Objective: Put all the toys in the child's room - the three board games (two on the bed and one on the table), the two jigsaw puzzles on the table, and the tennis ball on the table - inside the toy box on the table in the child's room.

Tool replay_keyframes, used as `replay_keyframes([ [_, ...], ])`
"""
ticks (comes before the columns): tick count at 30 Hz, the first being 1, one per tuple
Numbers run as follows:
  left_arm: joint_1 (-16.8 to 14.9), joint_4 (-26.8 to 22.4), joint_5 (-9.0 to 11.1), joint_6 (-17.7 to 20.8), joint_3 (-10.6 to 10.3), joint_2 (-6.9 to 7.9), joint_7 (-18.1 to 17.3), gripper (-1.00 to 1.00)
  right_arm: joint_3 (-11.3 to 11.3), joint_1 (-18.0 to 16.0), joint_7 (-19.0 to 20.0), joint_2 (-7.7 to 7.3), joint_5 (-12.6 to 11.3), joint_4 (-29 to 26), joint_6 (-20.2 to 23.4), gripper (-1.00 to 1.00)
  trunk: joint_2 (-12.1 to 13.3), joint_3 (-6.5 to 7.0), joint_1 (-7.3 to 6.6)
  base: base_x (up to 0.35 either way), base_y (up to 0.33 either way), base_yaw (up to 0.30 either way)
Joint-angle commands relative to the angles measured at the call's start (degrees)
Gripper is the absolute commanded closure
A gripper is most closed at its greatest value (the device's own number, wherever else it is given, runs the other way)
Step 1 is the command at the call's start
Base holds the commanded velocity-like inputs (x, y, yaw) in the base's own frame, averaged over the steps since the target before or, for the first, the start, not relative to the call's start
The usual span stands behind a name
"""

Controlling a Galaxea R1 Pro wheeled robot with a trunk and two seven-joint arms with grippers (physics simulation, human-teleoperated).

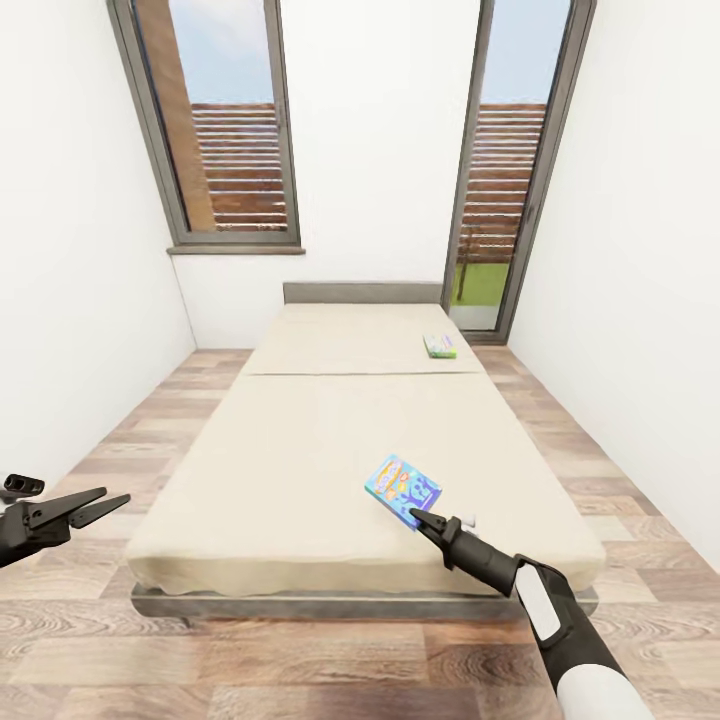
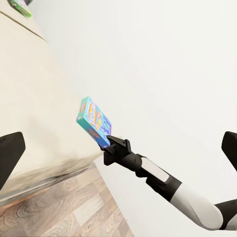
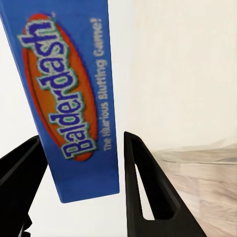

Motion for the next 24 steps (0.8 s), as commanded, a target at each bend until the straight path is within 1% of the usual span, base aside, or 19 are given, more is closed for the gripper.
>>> replay_keyframes([
  [1, 0.0, 0.0, -0.1, 0.6, 0.0, 0.01, -0.2, -1.00, -0.2, 0.0, 0.2, 0.06, 0.2, 0.0, 0.2, 1.00, 0.4, 0.13, -0.23, 0.000, 0.000, 0.000],
  [12, -0.1, 0.0, -0.2, 0.6, 0.1, 0.03, -0.2, -1.00, -0.2, -0.1, -0.3, 0.07, 0.2, 0.0, 0.1, 1.00, 4.8, 2.11, -2.65, 0.000, 0.000, 0.000],
  [15, -0.1, 0.0, -0.2, 0.6, 0.1, 0.02, -0.2, -1.00, -0.1, -0.1, -0.8, 0.07, 0.8, -0.3, 0.2, 1.00, 6.0, 2.64, -3.31, 0.000, 0.000, 0.000],
  [17, -0.1, 0.0, -0.3, 0.6, 0.0, 0.02, -0.2, -1.00, -0.2, -0.1, -2.0, 0.05, 1.0, -0.9, 0.2, 1.00, 6.8, 3.00, -3.75, 0.000, 0.000, 0.000],
  [18, -0.1, 0.0, -0.3, 0.6, 0.0, 0.02, -0.2, -1.00, -0.2, -0.2, -3.4, 0.01, 1.1, -1.4, 0.2, 1.00, 7.2, 3.18, -3.97, 0.000, 0.000, 0.000],
  [20, -0.1, 0.0, -0.3, 0.6, 0.1, 0.01, -0.2, -1.00, -0.2, -0.2, -5.1, -0.04, 1.1, -2.0, 0.2, 1.00, 8.0, 3.54, -4.41, 0.000, 0.000, 0.000],
  [22, -0.1, 0.0, -0.3, 0.6, 0.1, 0.04, -0.2, -1.00, -0.2, -0.2, -8.0, -0.05, 1.1, -2.8, 0.4, 1.00, 8.8, 3.90, -4.85, 0.000, 0.000, 0.000],
  [24, -0.1, 0.0, -0.4, 0.6, 0.1, 0.03, -0.2, -1.00, -0.2, -0.2, -9.1, -0.08, 0.9, -3.3, 0.7, 1.00, 9.6, 4.26, -5.29, 0.000, 0.000, 0.000],
])
